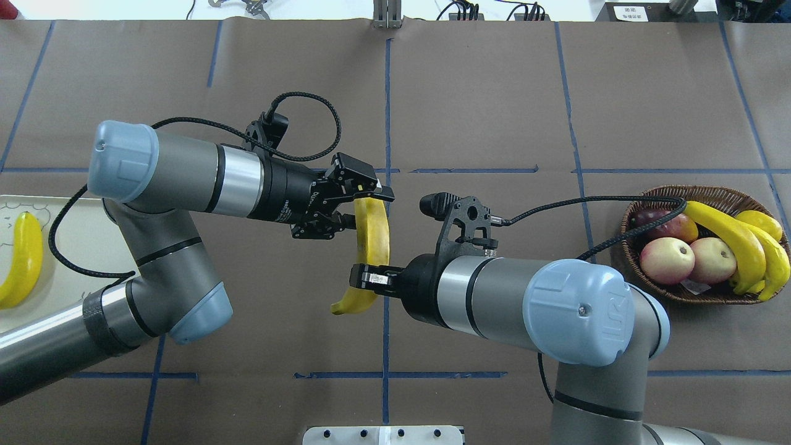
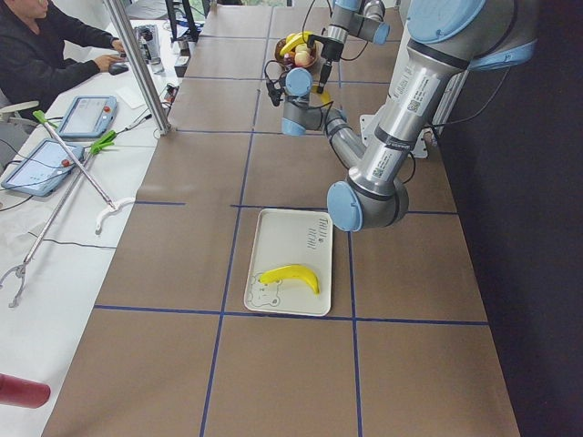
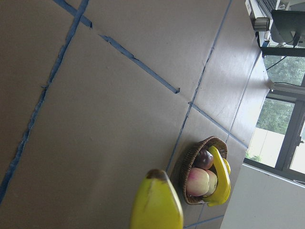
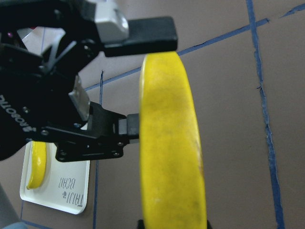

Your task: Transfer all bananas from basket to plate

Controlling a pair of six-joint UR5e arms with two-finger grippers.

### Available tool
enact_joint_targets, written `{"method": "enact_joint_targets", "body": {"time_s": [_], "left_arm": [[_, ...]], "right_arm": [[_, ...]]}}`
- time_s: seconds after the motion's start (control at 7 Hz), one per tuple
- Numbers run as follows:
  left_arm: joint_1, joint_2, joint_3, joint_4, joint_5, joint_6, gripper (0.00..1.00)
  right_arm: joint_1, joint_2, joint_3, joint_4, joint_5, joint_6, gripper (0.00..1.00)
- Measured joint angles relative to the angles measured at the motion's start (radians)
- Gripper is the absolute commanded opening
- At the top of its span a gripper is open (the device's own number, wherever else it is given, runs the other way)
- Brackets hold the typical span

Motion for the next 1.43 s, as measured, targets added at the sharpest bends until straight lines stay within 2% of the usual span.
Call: {"method": "enact_joint_targets", "body": {"time_s": [0.14,0.71,1.0,1.14,1.43], "left_arm": [[0.000,0.004,-0.001,0.003,-0.002,-0.001,0.00],[-0.003,0.009,-0.037,0.104,-0.007,-0.003,0.00],[-0.046,0.053,-0.046,0.158,-0.006,0.036,0.00],[-0.086,0.113,-0.075,0.215,-0.006,0.135,0.00],[-0.139,0.329,-0.188,0.344,-0.002,0.411,0.00]], "right_arm": [[0.002,0.002,0.002,-0.001,0.000,0.004,1.00],[0.008,0.006,0.009,-0.001,0.000,0.029,1.00],[0.025,-0.019,0.052,-0.012,0.012,0.029,1.00],[0.048,-0.060,0.097,-0.024,0.045,0.028,1.00],[0.145,-0.124,0.150,-0.058,0.166,0.023,1.00]]}}
